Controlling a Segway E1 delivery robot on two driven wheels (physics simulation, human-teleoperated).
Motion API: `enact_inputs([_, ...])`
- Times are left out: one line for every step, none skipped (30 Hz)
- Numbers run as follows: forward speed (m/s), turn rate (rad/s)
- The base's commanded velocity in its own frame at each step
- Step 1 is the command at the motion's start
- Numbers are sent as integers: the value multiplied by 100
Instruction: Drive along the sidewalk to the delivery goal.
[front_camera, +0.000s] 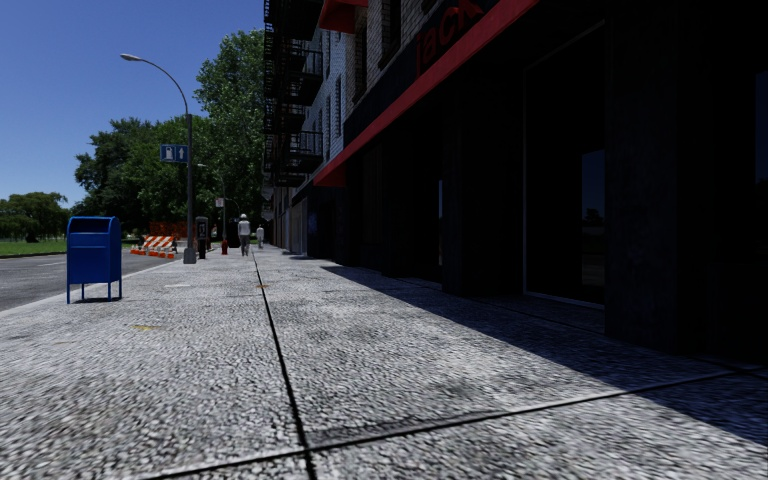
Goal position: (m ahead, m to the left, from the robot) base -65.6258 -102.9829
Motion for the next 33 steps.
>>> enact_inputs([0,0])
enact_inputs([0,0])
enact_inputs([0,0])
enact_inputs([0,0])
enact_inputs([0,0])
enact_inputs([0,0])
enact_inputs([0,0])
enact_inputs([0,0])
enact_inputs([0,0])
enact_inputs([0,0])
enact_inputs([0,0])
enact_inputs([0,0])
enact_inputs([0,0])
enact_inputs([0,0])
enact_inputs([0,0])
enact_inputs([0,0])
enact_inputs([0,0])
enact_inputs([0,0])
enact_inputs([0,0])
enact_inputs([0,0])
enact_inputs([0,0])
enact_inputs([0,0])
enact_inputs([0,0])
enact_inputs([0,0])
enact_inputs([0,0])
enact_inputs([0,0])
enact_inputs([0,0])
enact_inputs([0,0])
enact_inputs([0,0])
enact_inputs([0,0])
enact_inputs([5,0])
enact_inputs([23,0])
enact_inputs([32,-2])
